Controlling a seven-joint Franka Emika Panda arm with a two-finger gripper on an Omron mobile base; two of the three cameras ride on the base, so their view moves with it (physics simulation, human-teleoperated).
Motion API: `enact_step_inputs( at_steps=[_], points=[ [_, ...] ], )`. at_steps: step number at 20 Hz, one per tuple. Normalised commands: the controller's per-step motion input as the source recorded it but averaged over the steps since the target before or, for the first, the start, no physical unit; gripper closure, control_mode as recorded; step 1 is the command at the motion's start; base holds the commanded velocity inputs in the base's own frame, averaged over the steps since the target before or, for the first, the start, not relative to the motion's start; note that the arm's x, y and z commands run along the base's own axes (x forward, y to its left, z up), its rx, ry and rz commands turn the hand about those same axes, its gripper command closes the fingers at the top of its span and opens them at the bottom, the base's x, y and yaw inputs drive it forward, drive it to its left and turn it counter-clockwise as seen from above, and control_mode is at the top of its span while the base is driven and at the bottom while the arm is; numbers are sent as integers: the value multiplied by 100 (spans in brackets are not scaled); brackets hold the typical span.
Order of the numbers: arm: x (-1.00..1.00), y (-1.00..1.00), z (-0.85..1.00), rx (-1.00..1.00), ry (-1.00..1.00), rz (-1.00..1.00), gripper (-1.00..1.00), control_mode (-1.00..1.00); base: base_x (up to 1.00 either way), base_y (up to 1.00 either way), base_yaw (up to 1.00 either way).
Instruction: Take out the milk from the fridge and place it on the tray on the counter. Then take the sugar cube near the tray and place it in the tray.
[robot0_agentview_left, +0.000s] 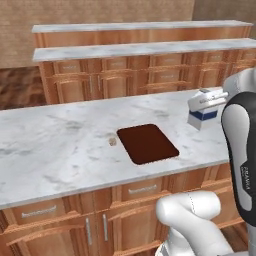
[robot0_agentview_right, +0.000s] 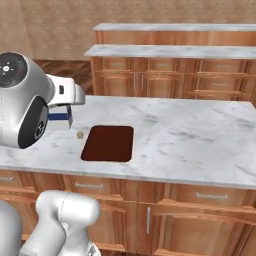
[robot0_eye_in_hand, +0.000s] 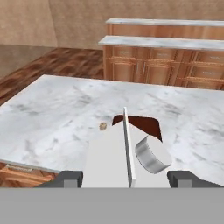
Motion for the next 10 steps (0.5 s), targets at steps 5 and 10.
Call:
enact_step_inputs(
  at_steps=[5, 10],
  points=[
    [0, 0, 0, 0, 0, 0, 100, 100, 18, -35, 0],
    [0, 0, 0, 0, 0, 0, 100, 100, 93, 0, 0]
  ],
)
